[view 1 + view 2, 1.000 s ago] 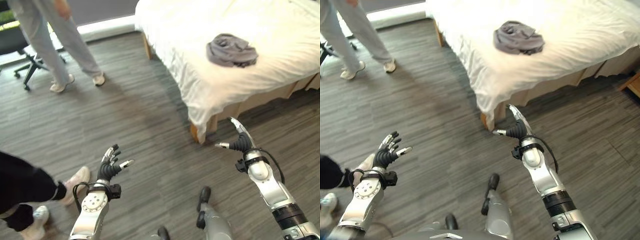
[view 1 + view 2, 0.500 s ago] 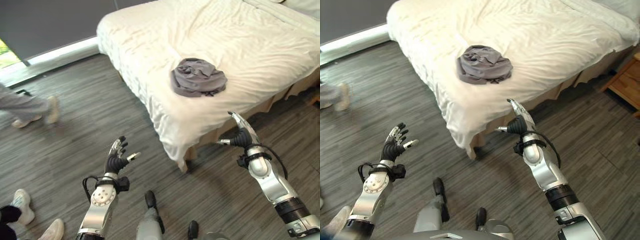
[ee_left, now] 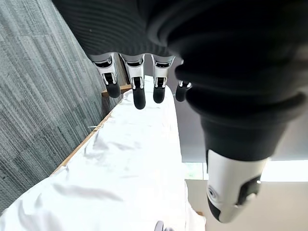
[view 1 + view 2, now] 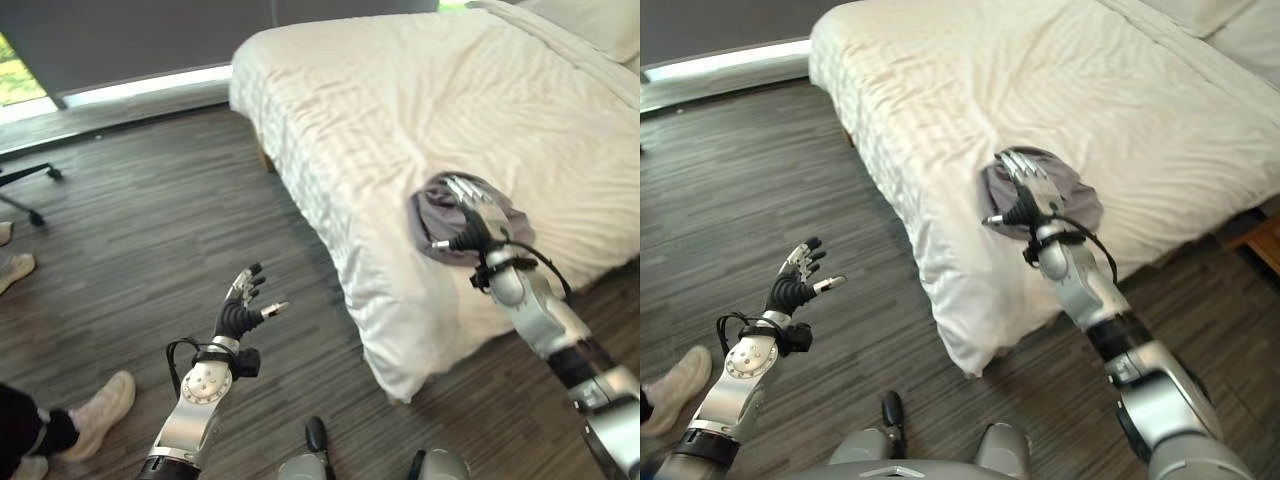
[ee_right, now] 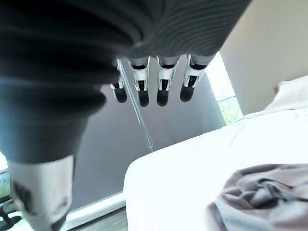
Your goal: Pick up bed clothes into laundry basket.
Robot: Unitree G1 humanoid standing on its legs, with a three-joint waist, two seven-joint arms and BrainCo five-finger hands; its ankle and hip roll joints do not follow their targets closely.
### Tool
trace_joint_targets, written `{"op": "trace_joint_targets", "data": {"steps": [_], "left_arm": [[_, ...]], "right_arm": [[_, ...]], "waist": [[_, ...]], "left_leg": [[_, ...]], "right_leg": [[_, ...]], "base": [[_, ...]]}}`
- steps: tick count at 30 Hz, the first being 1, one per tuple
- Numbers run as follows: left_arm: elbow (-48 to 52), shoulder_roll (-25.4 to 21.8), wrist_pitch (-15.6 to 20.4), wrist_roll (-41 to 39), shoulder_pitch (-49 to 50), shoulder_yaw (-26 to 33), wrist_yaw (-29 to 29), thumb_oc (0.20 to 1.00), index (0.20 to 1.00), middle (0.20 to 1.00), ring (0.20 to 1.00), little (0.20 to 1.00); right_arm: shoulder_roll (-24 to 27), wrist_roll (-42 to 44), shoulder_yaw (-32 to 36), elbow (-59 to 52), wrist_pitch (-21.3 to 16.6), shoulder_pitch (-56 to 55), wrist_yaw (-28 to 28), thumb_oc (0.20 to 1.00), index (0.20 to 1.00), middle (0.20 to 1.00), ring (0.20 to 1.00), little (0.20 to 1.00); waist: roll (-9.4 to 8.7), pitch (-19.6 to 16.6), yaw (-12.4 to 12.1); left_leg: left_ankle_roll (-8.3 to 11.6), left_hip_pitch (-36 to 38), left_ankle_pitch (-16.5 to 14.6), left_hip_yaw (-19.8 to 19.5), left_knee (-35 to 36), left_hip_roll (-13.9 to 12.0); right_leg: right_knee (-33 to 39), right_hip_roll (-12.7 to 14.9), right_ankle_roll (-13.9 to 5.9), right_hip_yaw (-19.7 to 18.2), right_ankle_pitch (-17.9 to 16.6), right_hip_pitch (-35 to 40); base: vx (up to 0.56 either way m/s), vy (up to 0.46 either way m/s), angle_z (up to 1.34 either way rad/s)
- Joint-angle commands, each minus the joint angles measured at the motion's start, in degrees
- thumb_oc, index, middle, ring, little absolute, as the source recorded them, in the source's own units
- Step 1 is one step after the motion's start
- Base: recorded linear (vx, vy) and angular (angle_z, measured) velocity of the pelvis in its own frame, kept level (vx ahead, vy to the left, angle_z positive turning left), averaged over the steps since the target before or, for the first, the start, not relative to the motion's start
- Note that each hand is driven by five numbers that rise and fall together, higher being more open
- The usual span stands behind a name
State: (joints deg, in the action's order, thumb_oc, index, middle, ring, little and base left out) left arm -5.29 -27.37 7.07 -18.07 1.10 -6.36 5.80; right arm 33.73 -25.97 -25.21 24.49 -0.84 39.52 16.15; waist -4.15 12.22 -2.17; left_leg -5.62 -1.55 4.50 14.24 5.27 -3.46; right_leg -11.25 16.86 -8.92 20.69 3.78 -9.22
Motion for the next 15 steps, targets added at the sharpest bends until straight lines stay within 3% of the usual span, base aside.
{"op": "trace_joint_targets", "data": {"steps": [1,3,5,11,15], "left_arm": [[5.3,-3.6,4.3,-4.7,-1.6,0.7,-1.5,1.000,1.000,1.000,1.000,1.000],[4.9,-4.0,4.8,-5.3,-1.7,1.2,-2.2,1.000,1.000,1.000,1.000,1.000],[4.5,-4.3,4.9,-4.6,-0.7,1.7,-2.1,1.000,1.000,1.000,1.000,1.000],[-4.0,-6.5,5.3,0.5,2.4,4.1,-0.4,1.000,1.000,1.000,1.000,1.000],[-9.5,-7.3,5.6,2.3,2.9,5.9,1.7,1.000,1.000,1.000,1.000,1.000]], "right_arm": [[-0.9,2.2,0.7,3.9,0.1,6.0,2.9,1.000,1.000,1.000,1.000,1.000],[-0.8,1.0,-1.0,6.9,0.7,8.2,2.7,1.000,1.000,1.000,1.000,1.000],[1.1,-0.6,-2.0,9.6,1.3,8.9,2.8,1.000,1.000,1.000,1.000,1.000],[3.3,-1.9,-5.3,20.5,2.1,14.3,2.7,1.000,1.000,1.000,1.000,1.000],[7.6,-4.0,-7.3,22.5,2.5,17.1,3.4,1.000,1.000,1.000,1.000,1.000]], "waist": [[-1.88,1.7,-1.7],[-2.47,1.2,-2.9],[-2.65,1.4,-3.0],[0.52,1.5,-3.5],[3.21,2.5,-2.9]], "left_leg": [[10.79,2.8,-1.6,4.7,-0.3,-6.5],[11.71,3.3,-3.2,4.1,-0.3,-6.2],[11.70,2.8,-2.4,4.4,-0.3,-5.8],[12.74,1.2,-1.3,4.7,-0.3,-6.4],[13.77,-0.7,0.0,4.8,-0.3,-7.0]], "right_leg": [[10.3,-3.0,-0.81,-0.1,-7.4,4.2],[14.6,-2.8,-2.23,1.0,-9.3,5.3],[15.5,-2.7,-1.60,0.9,-10.9,5.2],[16.2,-2.7,-1.65,1.1,-11.6,4.2],[16.2,-2.9,-1.37,0.4,-11.5,2.5]], "base": [[0.21,-0.108,0.69],[0.25,-0.129,0.44],[0.15,-0.130,0.28],[0.08,-0.075,-0.03],[0.02,-0.043,-0.09]]}}
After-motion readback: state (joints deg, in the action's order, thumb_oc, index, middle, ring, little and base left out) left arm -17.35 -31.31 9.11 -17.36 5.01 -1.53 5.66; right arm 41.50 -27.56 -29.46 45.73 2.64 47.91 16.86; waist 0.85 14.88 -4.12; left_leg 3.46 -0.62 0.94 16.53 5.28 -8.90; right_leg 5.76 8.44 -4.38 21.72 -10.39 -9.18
